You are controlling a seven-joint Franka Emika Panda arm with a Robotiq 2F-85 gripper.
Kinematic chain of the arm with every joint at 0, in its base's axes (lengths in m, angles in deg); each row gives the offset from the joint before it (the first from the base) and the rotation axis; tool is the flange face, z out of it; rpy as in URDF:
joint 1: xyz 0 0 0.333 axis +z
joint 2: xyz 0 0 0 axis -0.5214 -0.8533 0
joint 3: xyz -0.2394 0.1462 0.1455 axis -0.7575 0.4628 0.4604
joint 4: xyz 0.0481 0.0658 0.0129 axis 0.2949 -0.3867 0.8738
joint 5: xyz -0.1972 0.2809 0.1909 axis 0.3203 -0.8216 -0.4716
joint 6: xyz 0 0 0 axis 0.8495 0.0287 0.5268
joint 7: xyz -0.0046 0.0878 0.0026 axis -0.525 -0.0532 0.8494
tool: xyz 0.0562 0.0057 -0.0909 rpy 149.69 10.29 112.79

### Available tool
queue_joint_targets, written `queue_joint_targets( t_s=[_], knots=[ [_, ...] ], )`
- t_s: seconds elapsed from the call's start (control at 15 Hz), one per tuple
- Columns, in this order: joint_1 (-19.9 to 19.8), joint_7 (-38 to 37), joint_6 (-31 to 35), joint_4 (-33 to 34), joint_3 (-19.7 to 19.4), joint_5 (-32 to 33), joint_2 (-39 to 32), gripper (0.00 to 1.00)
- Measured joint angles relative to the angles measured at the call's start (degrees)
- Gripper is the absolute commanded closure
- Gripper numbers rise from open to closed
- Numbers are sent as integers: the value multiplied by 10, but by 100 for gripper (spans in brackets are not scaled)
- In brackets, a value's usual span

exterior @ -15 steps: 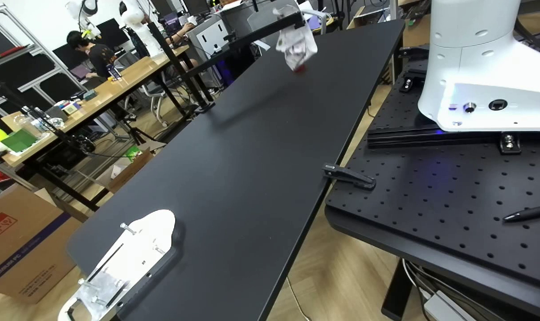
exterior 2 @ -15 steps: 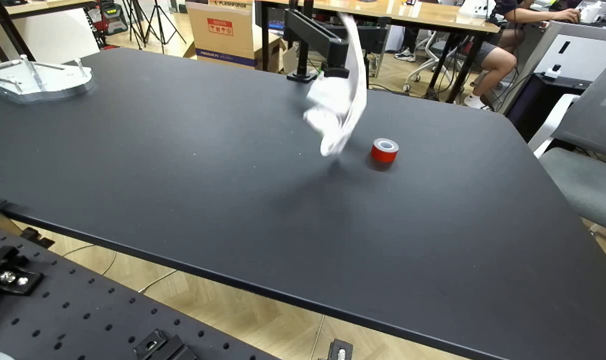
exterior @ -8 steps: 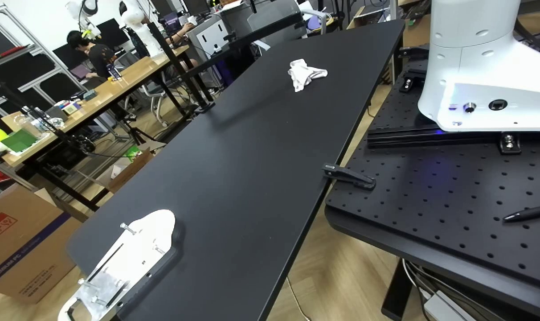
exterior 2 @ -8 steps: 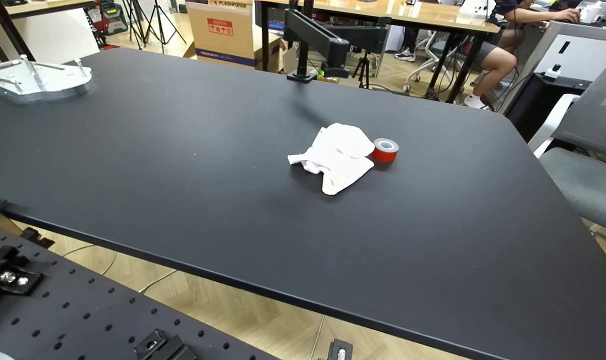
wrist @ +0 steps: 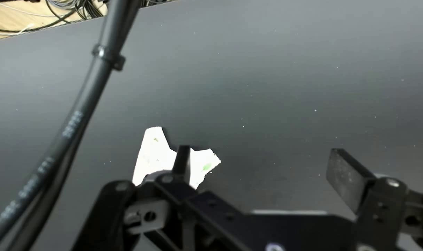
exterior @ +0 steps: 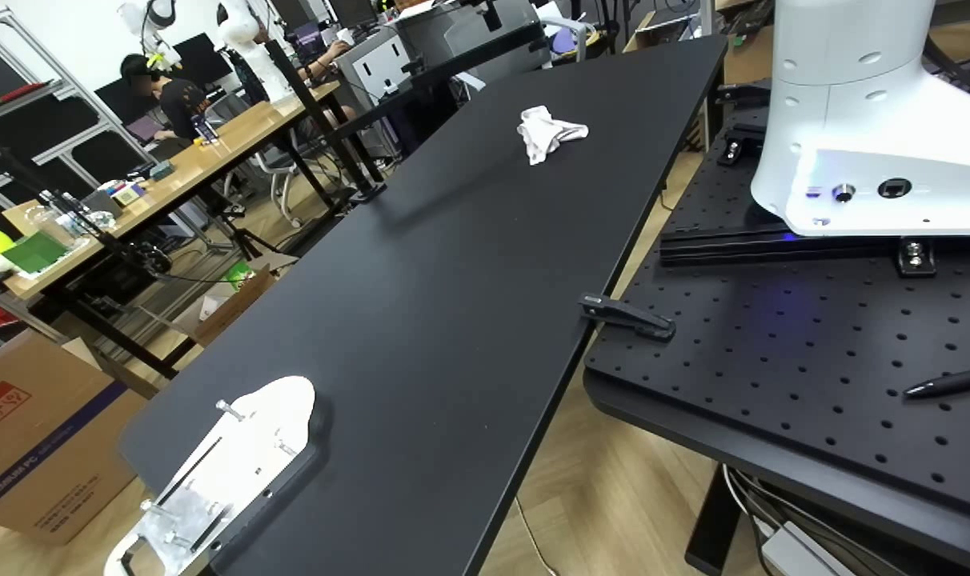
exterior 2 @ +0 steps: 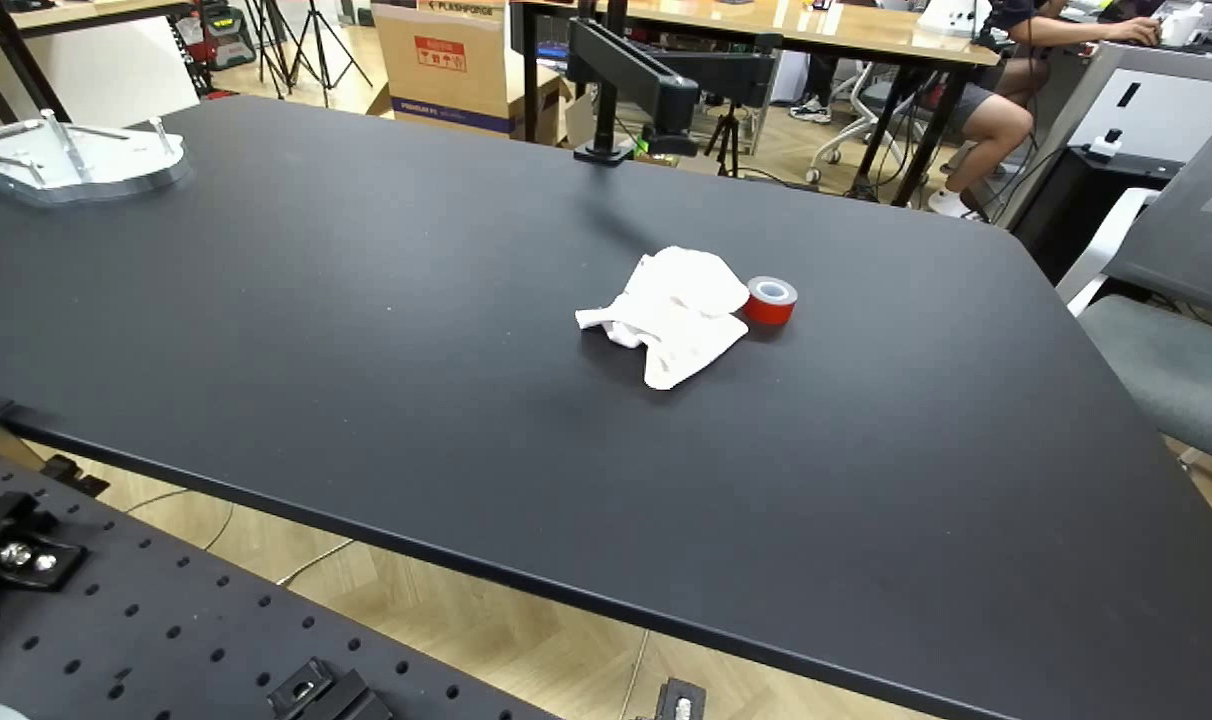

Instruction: Hang the cloth on the black stand

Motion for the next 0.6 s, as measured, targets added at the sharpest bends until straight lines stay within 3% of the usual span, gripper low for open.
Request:
queue_joint_targets(
  t_s=[0.6],
  knots=[
    [4, 20, -9, 2, -3, 1, 2, 0]
  ],
)
